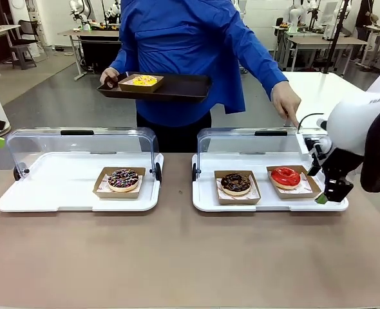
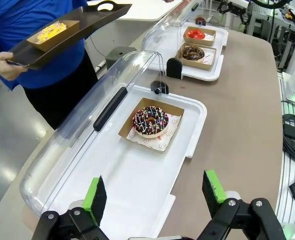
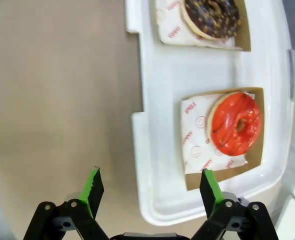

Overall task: Provide the desired donut to the person.
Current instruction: Pick up and lift the Paper togo box containing the Donut pointed at by the person.

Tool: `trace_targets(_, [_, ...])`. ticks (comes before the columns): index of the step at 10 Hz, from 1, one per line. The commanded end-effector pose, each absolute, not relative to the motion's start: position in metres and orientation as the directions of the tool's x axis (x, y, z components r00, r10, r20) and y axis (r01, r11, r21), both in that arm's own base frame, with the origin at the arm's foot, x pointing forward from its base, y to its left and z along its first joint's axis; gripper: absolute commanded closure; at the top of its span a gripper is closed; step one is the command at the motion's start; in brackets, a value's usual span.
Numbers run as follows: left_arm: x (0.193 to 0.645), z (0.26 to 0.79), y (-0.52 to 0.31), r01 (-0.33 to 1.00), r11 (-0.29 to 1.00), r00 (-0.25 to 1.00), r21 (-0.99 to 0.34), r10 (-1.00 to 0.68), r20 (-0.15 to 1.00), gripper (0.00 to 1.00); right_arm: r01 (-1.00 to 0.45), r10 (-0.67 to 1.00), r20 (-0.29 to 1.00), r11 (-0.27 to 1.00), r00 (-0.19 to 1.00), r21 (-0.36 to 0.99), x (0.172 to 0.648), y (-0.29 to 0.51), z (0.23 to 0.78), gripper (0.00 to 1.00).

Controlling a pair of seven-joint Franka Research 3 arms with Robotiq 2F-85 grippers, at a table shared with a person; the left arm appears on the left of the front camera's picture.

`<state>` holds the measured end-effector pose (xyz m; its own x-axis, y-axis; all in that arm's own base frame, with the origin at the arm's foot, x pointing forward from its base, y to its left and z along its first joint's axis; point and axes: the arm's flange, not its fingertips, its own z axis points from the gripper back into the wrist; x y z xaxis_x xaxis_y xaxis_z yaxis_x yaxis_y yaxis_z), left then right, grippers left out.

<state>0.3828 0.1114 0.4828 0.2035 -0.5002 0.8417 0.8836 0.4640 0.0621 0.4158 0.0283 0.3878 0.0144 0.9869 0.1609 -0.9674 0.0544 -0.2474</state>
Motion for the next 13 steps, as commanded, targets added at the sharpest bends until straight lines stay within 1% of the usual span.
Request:
trace_targets(1, [0.383,0.483,0.112,0.884,0.463,0.193,0.063,-0.485,0.853,0.00,-0.958,0.990,0.138,0.030,-0.010,-0.285,0.444,0.031,0.355,0.00])
trace_targets(2, [0.383,0.483,0.112,0.884,0.463,0.193,0.063,-0.485,0.853,0.00,-0.957,0.991,0.136,0.034,-0.006,-0.289,0.454,0.028,0.350,0.00])
trace_targets(4, [0.383,0.483,0.112,0.884,0.463,0.193,0.063,-0.485,0.853,0.00,-0.956,0.995,0.088,0.064,0.041,-0.287,0.469,0.019,0.349,0.00])
trace_targets(7, [0.383,0.483,0.112,0.884,0.463,0.193,0.063,-0.485,0.853,0.00,-0.963,0.999,0.041,0.019,0.008,-0.268,0.475,0.021,0.348,0.00])
trace_targets(8, [0.383,0.483,0.112,0.884,0.463,0.193,0.063,-0.485,0.853,0.00,-0.958,1.000,0.025,0.020,0.014,-0.286,0.480,0.019,0.344,0.00])
trace_targets(9, [0.383,0.483,0.112,0.884,0.463,0.193,0.063,-0.485,0.853,0.00,-0.960,1.000,0.028,0.012,0.004,-0.279,0.484,0.019,0.342,0.58])
trace_targets(10, [0.383,0.483,0.112,0.884,0.463,0.193,0.063,-0.485,0.853,0.00,-0.965,1.000,0.016,0.008,0.003,-0.264,0.484,0.019,0.340,0.58])
trace_targets(11, [0.383,0.483,0.112,0.884,0.463,0.193,0.063,-0.485,0.853,0.00,-0.960,1.000,0.001,0.008,0.008,-0.278,0.485,0.018,0.339,1.00])
trace_targets(12, [0.383,0.483,0.112,0.884,0.463,0.193,0.063,-0.485,0.853,0.00,-0.961,1.000,-0.001,0.013,0.013,-0.276,0.486,0.017,0.334,0.64])
trace_targets(13, [0.383,0.483,0.112,0.884,0.463,0.193,0.063,-0.485,0.853,0.00,-0.967,1.000,-0.021,-0.003,0.002,-0.256,0.486,0.018,0.329,1.00])
